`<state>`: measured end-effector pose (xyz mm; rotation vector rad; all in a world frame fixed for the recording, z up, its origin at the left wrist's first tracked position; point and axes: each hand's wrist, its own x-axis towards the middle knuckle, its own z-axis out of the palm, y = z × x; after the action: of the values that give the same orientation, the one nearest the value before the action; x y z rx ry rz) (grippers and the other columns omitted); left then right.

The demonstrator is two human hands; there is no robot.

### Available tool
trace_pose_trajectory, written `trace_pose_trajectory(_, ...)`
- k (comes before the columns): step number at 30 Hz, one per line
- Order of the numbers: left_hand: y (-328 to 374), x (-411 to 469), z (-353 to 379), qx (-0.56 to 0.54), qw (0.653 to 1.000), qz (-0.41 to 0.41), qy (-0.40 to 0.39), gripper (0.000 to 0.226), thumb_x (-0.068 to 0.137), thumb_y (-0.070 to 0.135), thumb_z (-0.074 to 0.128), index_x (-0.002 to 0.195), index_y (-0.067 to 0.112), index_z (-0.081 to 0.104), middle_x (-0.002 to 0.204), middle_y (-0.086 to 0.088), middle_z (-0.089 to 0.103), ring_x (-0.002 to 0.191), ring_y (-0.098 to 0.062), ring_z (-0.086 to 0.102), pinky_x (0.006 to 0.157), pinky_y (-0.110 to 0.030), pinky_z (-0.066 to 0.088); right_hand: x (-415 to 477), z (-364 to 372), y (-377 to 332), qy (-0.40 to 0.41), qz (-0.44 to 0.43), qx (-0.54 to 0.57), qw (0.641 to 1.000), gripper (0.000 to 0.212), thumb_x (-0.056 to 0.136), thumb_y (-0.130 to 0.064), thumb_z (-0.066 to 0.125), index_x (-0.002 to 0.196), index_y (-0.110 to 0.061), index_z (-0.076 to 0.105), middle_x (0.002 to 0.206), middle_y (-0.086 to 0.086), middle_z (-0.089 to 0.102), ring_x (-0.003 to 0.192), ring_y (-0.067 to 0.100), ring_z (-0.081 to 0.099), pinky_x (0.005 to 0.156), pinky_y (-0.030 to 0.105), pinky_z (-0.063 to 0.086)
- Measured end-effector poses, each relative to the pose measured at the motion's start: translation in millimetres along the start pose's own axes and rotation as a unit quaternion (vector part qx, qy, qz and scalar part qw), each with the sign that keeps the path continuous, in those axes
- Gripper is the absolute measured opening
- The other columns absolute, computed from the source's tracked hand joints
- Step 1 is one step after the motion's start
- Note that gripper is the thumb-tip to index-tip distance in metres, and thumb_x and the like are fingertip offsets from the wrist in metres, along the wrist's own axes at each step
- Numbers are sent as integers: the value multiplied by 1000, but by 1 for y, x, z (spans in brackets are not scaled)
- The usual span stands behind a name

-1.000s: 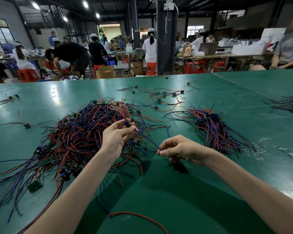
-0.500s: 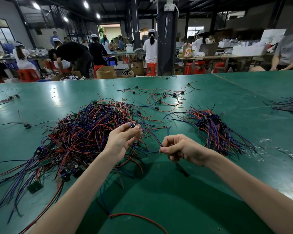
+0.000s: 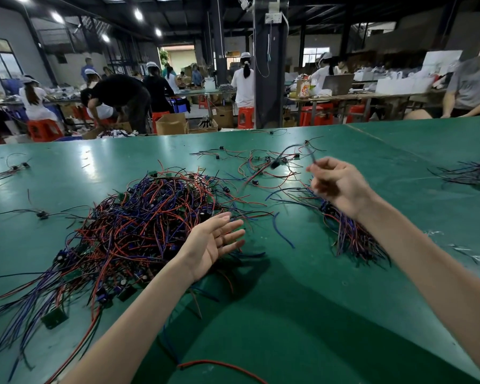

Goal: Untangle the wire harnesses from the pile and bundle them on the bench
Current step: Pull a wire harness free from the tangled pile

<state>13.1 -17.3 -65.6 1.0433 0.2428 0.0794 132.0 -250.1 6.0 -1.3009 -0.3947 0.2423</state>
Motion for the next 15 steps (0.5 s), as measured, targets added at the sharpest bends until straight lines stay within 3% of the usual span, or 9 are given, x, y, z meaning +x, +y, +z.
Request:
trace_pose_trajectory(3,1,0,1,2,1000,-3,-8,31,97,10,45,127,4,50,116,-20,65,88,-26,67,67,-34,60,10,-27,-16,62,-14,22,998,4,87,-5,55,87,-8,59,71,1,59,52,10,53,45,19,44)
trace_pose_trajectory(6,1,-1,1,6,1000,-1,-16,31,97,9,46,126,4,52,110,-18,67,83,-25,68,66,-34,60,9,-53,-12,112,34,4,993,7,92,-5,51,90,-7,57,74,4,53,55,11,49,41,18,41)
trace_pose_trajectory(10,-1,0,1,28,999,-3,-19,29,96,9,45,124,3,54,107,-17,67,83,-24,67,67,-35,60,-7,-79,8,135,142,-93,976,9,91,0,51,96,2,59,65,7,51,50,12,46,37,15,36)
trace_pose_trajectory(15,-2,-1,1,43,999,3,-24,25,96,8,44,116,3,59,102,-14,69,78,-22,68,66,-34,59,-21,-98,19,127,190,-212,950,8,88,0,59,92,6,61,57,8,52,46,14,44,32,16,33)
